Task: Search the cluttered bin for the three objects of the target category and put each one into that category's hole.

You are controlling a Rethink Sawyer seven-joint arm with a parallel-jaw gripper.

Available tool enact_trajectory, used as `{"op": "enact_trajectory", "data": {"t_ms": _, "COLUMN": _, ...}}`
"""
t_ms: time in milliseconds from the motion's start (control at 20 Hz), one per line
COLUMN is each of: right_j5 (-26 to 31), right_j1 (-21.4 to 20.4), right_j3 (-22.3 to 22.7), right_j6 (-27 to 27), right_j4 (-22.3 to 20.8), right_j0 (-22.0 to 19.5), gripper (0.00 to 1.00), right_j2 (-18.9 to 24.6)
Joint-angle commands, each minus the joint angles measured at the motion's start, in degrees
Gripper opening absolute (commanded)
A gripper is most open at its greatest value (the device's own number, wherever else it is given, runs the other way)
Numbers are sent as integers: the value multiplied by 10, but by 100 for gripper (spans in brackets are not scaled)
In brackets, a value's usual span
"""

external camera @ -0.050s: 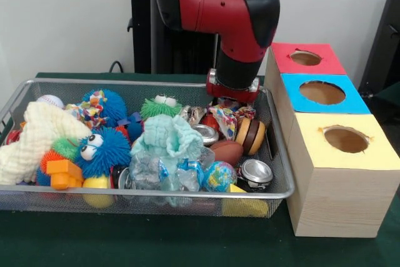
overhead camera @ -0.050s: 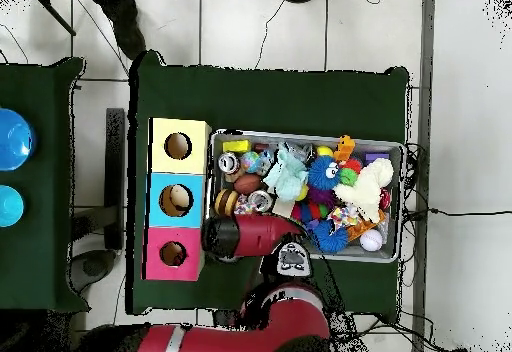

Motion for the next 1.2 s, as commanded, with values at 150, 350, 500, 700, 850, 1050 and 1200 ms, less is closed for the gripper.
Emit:
{"op": "enact_trajectory", "data": {"t_ms": 150, "right_j5": -407, "right_j1": 77, "right_j3": -102, "right_j6": 135, "right_j4": 2, "right_j0": -3, "gripper": 100, "right_j2": -32}}
{"op": "enact_trajectory", "data": {"t_ms": 350, "right_j5": -433, "right_j1": 46, "right_j3": -46, "right_j6": 142, "right_j4": -49, "right_j0": -100, "gripper": 100, "right_j2": 80}}
{"op": "enact_trajectory", "data": {"t_ms": 500, "right_j5": -423, "right_j1": 40, "right_j3": -36, "right_j6": 136, "right_j4": -56, "right_j0": -117, "gripper": 100, "right_j2": 99}}
{"op": "enact_trajectory", "data": {"t_ms": 700, "right_j5": -409, "right_j1": 36, "right_j3": -23, "right_j6": 131, "right_j4": -46, "right_j0": -122, "gripper": 100, "right_j2": 105}}
{"op": "enact_trajectory", "data": {"t_ms": 850, "right_j5": -368, "right_j1": 32, "right_j3": -24, "right_j6": 104, "right_j4": -55, "right_j0": -139, "gripper": 100, "right_j2": 126}}
{"op": "enact_trajectory", "data": {"t_ms": 1050, "right_j5": -371, "right_j1": 33, "right_j3": -37, "right_j6": 84, "right_j4": -61, "right_j0": -128, "gripper": 100, "right_j2": 111}}
{"op": "enact_trajectory", "data": {"t_ms": 1200, "right_j5": -372, "right_j1": 33, "right_j3": -43, "right_j6": 75, "right_j4": -70, "right_j0": -125, "gripper": 100, "right_j2": 106}}
